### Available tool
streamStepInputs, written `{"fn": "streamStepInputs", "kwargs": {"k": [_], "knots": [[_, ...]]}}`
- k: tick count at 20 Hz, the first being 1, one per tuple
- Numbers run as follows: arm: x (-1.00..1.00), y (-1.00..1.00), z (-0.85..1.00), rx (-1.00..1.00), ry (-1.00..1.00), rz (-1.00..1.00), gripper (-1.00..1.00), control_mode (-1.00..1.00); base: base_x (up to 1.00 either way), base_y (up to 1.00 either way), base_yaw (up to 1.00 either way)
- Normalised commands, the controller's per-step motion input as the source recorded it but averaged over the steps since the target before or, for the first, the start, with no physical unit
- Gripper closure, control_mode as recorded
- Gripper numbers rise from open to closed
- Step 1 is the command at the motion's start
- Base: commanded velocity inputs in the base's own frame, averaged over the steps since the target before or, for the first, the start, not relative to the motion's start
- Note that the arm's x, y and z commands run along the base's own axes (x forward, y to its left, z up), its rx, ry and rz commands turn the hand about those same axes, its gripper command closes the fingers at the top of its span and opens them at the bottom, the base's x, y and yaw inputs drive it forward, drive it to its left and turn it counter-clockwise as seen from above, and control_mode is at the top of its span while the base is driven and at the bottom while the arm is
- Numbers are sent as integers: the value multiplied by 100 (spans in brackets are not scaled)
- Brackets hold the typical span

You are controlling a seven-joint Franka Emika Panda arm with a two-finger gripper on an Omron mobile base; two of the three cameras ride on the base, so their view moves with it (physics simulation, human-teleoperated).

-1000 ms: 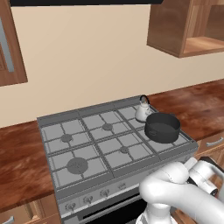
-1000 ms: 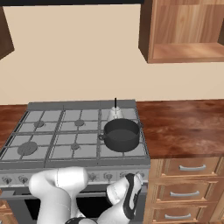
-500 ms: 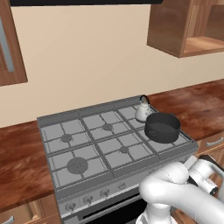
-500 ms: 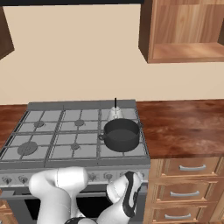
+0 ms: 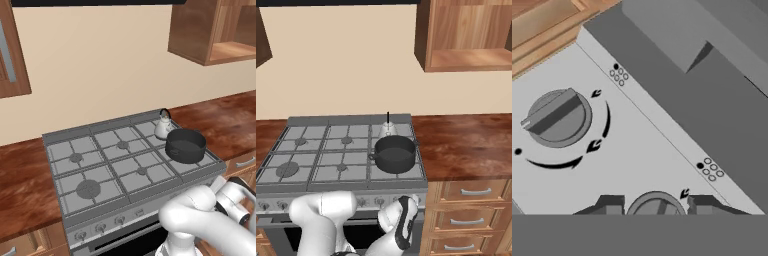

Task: Pick the kettle from the cabinet and place it on a stove burner. Then pick the pot from the counter and place it on another stove burner. Finally, turn both burners on.

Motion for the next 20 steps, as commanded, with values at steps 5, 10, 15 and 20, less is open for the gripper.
{"fn": "streamStepInputs", "kwargs": {"k": [5, 10, 15, 20], "knots": [[-3, 3, 19, -25, -8, 6, 100, -100, 0, 0, 0], [-4, 4, 15, -25, -5, 5, 100, -100, 0, 0, 0], [-3, 2, 6, -23, -2, 4, 100, -100, 0, 0, 0], [-3, 14, 1, -19, 0, 2, 100, -100, 0, 0, 0]]}}
